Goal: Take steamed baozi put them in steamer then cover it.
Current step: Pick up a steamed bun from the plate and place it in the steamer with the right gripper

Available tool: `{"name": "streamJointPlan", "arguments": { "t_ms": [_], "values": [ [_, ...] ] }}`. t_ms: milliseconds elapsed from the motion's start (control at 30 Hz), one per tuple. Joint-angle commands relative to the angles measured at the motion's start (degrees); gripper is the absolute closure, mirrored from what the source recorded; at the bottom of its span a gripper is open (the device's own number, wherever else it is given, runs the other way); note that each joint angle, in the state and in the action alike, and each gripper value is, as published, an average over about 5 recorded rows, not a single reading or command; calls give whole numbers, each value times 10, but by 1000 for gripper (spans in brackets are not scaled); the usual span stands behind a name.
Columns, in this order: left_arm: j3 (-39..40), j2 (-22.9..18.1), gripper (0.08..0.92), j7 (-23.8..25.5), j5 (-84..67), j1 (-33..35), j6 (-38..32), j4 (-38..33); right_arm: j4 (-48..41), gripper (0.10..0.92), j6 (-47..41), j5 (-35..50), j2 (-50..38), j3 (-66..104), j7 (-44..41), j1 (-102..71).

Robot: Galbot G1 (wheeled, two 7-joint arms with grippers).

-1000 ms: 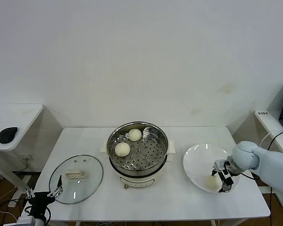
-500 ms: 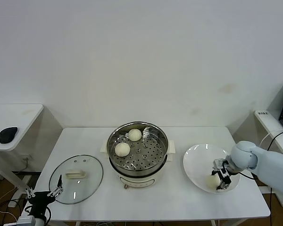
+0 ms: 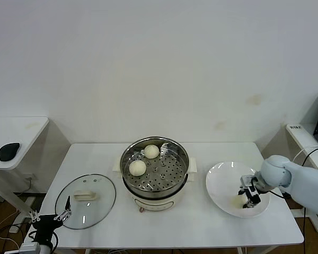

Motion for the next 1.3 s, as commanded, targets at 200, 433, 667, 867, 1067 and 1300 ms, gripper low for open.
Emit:
{"name": "streamJointPlan", "arguments": {
  "t_ms": [200, 433, 667, 867, 1067, 1300],
  "values": [
    [2, 6, 177, 0, -1, -3, 1, -2, 19, 508, -4, 108, 23, -73, -8, 265],
    [5, 7, 177, 0, -1, -5, 1, -4, 11, 508, -10, 161, 117, -109, -10, 392],
    [2, 8, 177, 0, -3, -3, 1, -6, 22, 508, 3, 204, 229, -136, 5, 421],
    [-4, 6, 177, 0, -3, -2, 1, -7, 23, 508, 49, 211, 317, -171, 15, 393],
    [-14, 1, 177, -1, -5, -2, 2, -14, 0, 508, 106, 148, 388, -190, 20, 355],
    [-16, -8, 177, -1, -6, -6, 4, -18, -28, 505, 195, 67, 420, -215, 29, 327]
  ]
}}
